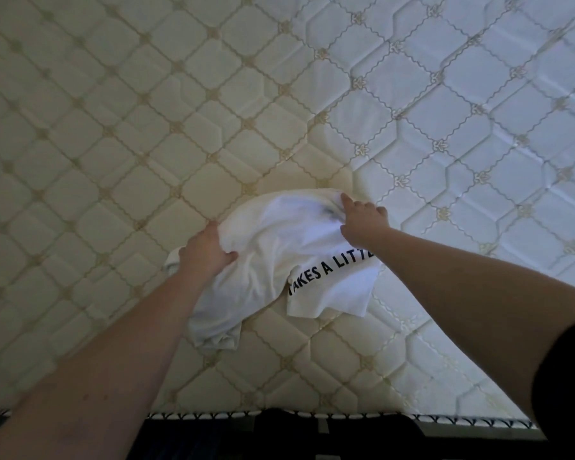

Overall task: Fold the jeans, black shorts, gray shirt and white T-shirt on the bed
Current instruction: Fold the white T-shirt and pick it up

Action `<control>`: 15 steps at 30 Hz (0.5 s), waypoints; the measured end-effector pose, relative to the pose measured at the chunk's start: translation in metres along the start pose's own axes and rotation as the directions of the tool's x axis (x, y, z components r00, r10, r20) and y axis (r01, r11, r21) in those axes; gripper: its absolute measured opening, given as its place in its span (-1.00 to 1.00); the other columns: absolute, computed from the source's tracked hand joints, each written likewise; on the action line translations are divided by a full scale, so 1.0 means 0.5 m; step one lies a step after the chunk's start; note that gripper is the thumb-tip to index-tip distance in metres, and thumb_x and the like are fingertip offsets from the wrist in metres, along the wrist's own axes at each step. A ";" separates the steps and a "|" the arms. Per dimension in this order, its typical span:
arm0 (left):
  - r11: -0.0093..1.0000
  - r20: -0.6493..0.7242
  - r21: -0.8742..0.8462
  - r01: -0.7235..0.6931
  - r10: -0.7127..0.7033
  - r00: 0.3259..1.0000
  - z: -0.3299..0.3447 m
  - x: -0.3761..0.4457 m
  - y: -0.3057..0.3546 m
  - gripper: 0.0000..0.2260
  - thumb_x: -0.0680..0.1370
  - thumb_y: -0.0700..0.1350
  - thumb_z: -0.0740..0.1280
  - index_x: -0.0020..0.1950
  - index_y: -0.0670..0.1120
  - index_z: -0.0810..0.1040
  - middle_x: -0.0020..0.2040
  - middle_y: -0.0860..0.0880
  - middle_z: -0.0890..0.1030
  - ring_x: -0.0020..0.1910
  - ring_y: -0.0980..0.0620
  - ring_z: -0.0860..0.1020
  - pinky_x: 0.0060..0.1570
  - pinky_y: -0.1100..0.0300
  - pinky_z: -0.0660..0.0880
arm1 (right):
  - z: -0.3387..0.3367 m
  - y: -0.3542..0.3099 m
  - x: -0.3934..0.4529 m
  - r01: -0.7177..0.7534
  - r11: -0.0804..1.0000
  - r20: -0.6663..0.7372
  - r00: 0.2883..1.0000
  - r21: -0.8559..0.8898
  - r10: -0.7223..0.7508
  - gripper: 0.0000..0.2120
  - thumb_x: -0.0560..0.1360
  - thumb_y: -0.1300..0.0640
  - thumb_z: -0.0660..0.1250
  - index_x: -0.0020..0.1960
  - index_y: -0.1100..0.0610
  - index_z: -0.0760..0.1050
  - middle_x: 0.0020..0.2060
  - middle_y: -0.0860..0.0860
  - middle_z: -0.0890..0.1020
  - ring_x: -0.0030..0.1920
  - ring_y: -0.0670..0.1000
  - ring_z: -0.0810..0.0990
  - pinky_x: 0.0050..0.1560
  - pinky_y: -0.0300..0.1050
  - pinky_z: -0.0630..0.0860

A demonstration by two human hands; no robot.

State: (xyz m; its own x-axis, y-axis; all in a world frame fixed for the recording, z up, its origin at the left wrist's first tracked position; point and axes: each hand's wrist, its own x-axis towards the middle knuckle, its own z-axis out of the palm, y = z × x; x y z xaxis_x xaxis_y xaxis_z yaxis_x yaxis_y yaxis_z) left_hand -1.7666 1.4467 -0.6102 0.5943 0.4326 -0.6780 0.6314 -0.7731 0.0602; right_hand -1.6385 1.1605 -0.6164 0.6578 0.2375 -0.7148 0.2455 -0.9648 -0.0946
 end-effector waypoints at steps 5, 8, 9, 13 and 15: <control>0.952 -0.092 -0.295 -0.083 0.058 0.994 0.017 -0.083 0.067 -0.53 0.42 0.02 0.43 0.27 -0.13 0.49 0.17 -0.17 0.61 0.11 -0.19 0.57 -0.06 0.14 0.38 | 0.022 0.020 -0.072 0.000 0.940 0.069 0.997 0.342 -0.025 -0.66 0.57 0.15 0.13 0.32 0.06 0.42 0.15 0.11 0.58 0.11 0.15 0.53 0.01 -0.06 0.39; 0.888 -0.382 -0.379 -0.261 0.108 0.918 -0.008 -0.149 0.138 -0.74 0.47 -0.09 0.42 0.12 -0.13 0.56 0.03 -0.14 0.63 0.01 -0.18 0.58 -0.14 0.16 0.31 | -0.002 0.054 -0.147 -0.014 0.700 -0.024 0.999 0.714 0.045 -0.69 0.57 0.17 0.13 0.18 -0.03 0.56 -0.03 0.00 0.66 -0.01 0.08 0.57 -0.21 -0.20 0.41; 0.860 -0.461 -0.389 -0.330 0.129 0.878 -0.026 -0.171 0.165 -0.77 0.46 -0.13 0.42 0.08 -0.16 0.56 -0.02 -0.15 0.62 -0.03 -0.19 0.57 -0.16 0.15 0.31 | -0.018 0.066 -0.175 0.013 0.622 -0.081 0.993 0.783 0.081 -0.67 0.56 0.19 0.13 0.13 -0.11 0.56 -0.10 -0.05 0.66 -0.04 0.05 0.59 -0.24 -0.23 0.41; 0.798 -0.742 -0.135 -0.587 0.311 0.593 -0.100 -0.246 0.252 -0.63 0.32 -0.32 0.48 0.10 -0.22 0.56 -0.06 -0.21 0.59 -0.04 -0.23 0.53 -0.07 -0.03 0.45 | -0.071 0.108 -0.283 0.183 0.471 -0.323 0.917 0.863 0.236 -0.61 0.53 0.14 0.17 -0.09 -0.40 0.49 -0.09 -0.14 0.52 -0.16 -0.14 0.54 -0.20 -0.22 0.45; 0.761 -0.849 0.081 -0.644 0.391 0.355 -0.122 -0.281 0.277 -0.59 0.28 -0.28 0.47 0.11 -0.16 0.52 -0.07 -0.20 0.57 -0.01 -0.17 0.46 0.03 -0.04 0.37 | -0.078 0.123 -0.327 0.231 0.441 -0.398 0.853 0.868 0.338 -0.69 0.55 0.13 0.19 0.01 -0.32 0.47 0.01 -0.16 0.43 -0.09 -0.23 0.50 -0.15 -0.26 0.41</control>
State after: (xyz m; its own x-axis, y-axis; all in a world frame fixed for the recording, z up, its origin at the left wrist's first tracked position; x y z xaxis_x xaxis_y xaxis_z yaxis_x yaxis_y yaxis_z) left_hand -1.7322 1.3072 -0.4617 0.8812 0.2448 0.4043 0.0572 -0.9043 0.4230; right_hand -1.7030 1.0670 -0.4785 0.9274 -0.0781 -0.3658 -0.3580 -0.4686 -0.8076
